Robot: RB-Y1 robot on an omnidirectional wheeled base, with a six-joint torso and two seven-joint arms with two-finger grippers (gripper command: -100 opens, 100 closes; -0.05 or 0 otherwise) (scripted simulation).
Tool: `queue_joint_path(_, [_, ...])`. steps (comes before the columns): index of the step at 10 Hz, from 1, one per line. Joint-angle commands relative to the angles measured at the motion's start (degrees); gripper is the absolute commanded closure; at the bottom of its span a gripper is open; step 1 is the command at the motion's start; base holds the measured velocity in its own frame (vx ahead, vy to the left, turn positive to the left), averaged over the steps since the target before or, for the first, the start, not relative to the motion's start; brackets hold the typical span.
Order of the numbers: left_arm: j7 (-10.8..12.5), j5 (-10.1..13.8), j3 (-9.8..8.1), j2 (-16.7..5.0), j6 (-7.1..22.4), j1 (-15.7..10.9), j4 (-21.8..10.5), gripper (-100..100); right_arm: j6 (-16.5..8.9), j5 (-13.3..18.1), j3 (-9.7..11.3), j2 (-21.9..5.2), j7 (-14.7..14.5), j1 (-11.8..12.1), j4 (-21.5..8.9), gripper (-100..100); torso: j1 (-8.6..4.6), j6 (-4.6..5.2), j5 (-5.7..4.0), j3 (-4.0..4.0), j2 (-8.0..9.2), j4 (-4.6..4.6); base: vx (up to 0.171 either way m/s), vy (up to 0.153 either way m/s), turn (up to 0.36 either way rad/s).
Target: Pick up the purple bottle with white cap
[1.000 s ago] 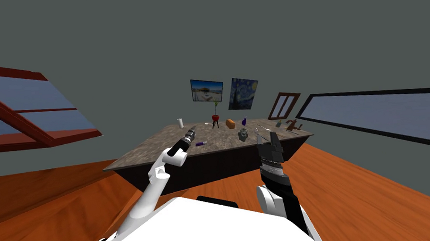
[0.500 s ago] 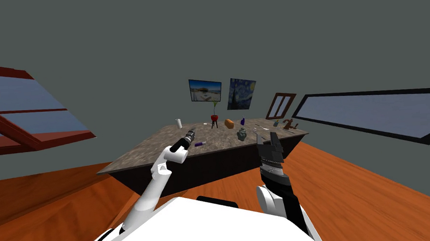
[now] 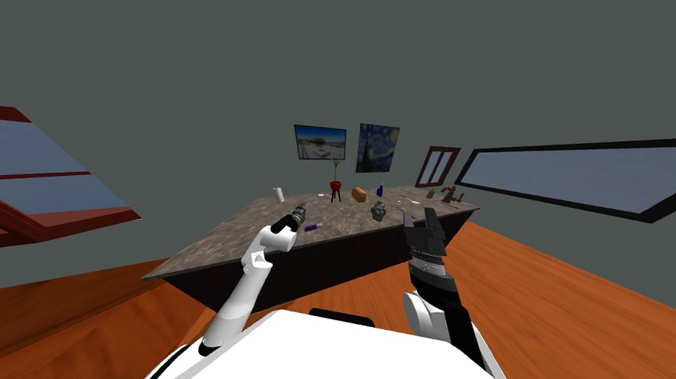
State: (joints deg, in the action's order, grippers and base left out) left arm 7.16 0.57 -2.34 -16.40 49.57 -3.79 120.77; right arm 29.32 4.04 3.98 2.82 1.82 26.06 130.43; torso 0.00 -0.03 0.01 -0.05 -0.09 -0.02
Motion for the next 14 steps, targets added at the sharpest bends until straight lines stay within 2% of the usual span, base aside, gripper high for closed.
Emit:
queue_joint_path(1, [0.2,0.1,-0.26,0.0,2.9,-0.6,-0.5,-100,0.0,0.0,0.0,0.0,0.0,0.0,0.0,0,0.00,0.00,0.00,0.00,0.00,0.00,0.012,-0.002,-0.034])
queue_joint_path(2, [0.2,0.1,-0.26,0.0,3.7,-0.6,-0.5,-100,0.0,0.0,0.0,0.0,0.0,0.0,0.0,0,0.00,-0.01,0.00,0.00,0.00,0.00,0.007,-0.001,-0.001])
queue_joint_path(5, [1.1,0.4,-1.40,0.2,8.9,-3.0,-2.7,-100,0.0,0.0,0.0,0.0,0.0,0.0,0.0,0,-0.01,-0.01,0.00,0.00,0.00,0.00,0.016,-0.007,-0.041])
queue_joint_path(7, [1.1,0.4,-1.40,0.2,11.2,-3.0,-2.7,-100,0.0,0.0,0.0,0.0,0.0,0.0,0.0,0,-0.02,-0.01,-0.01,-0.01,-0.02,-0.01,0.016,-0.005,-0.012])
queue_joint_path(14, [3.3,0.8,-4.09,1.3,23.1,-6.8,-7.4,-100,0.0,0.0,0.0,0.0,0.0,0.0,0.0,0,-0.04,-0.02,-0.01,-0.04,-0.07,-0.02,0.029,-0.012,-0.025])
